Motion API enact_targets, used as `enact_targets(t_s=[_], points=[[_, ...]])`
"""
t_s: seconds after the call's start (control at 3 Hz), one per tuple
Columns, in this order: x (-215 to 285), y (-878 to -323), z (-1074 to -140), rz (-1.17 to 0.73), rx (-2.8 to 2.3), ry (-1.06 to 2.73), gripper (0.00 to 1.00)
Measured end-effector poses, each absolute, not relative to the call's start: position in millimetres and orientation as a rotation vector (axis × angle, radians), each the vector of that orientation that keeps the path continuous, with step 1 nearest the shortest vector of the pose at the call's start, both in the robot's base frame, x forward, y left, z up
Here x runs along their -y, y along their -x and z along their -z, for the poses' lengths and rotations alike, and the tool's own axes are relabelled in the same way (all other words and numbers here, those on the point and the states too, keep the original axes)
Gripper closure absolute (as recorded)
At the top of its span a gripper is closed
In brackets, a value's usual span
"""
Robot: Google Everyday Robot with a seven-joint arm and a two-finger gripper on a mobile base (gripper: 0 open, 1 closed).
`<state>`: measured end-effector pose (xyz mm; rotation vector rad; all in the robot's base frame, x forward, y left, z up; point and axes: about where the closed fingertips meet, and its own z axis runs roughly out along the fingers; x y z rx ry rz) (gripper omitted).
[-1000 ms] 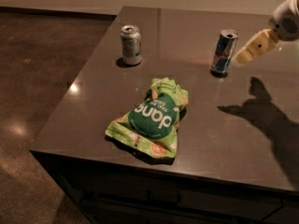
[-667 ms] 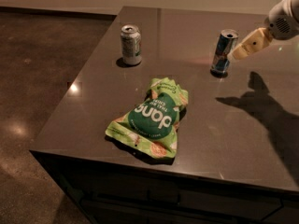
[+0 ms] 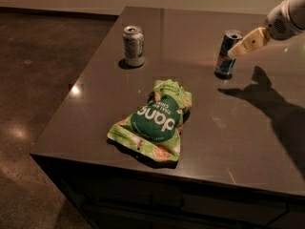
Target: Pick redbull can
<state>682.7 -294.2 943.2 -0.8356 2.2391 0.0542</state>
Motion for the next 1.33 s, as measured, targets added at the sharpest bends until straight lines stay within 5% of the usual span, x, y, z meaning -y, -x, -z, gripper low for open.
enact_targets(t_s=[1.0, 1.33], points=[[287, -712, -925, -0.162, -2.199, 0.819, 0.00], [276, -711, -927, -0.209, -2.182, 0.847, 0.13]])
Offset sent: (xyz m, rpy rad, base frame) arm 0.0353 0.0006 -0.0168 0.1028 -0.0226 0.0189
